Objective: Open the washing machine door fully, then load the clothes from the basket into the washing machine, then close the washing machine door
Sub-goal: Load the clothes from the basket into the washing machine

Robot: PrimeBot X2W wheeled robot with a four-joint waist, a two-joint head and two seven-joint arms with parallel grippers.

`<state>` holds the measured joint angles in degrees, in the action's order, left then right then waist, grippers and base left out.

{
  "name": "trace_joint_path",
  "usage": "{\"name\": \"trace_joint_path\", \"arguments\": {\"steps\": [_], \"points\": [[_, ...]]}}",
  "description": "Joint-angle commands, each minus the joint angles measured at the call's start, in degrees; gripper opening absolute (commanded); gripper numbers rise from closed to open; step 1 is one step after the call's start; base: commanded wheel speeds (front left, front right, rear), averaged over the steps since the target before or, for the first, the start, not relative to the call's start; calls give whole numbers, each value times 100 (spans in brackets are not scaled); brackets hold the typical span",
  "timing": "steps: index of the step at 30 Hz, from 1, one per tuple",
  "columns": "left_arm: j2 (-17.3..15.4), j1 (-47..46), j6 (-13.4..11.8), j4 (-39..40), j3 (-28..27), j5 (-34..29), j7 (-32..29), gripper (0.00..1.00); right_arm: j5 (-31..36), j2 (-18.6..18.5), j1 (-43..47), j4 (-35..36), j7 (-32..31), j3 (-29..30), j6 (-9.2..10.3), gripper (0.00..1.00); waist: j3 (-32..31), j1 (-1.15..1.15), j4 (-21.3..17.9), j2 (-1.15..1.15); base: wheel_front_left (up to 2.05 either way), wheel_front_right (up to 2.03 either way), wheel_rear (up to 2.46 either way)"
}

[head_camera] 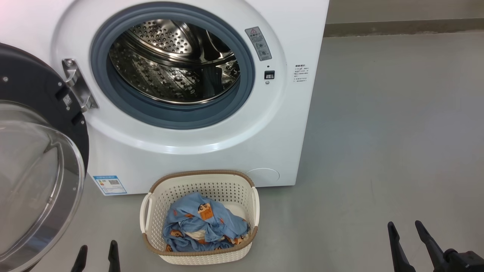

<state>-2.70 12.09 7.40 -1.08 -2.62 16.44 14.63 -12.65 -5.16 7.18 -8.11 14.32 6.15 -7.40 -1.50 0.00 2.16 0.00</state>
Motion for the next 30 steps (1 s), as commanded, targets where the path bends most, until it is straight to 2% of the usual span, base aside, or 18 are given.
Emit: {"name": "trace_joint_path", "arguments": {"steps": [1,30], "points": [[-18,-125,9,96,-205,-32,37,100,38,-80,-38,137,68,-154,-9,100,1,0,3,0,0,0,0],[-18,-130,9,54,-171,-68,37,100,38,-72,-63,127,68,-178,-9,100,37,0,-37,0,0,0,0]]}}
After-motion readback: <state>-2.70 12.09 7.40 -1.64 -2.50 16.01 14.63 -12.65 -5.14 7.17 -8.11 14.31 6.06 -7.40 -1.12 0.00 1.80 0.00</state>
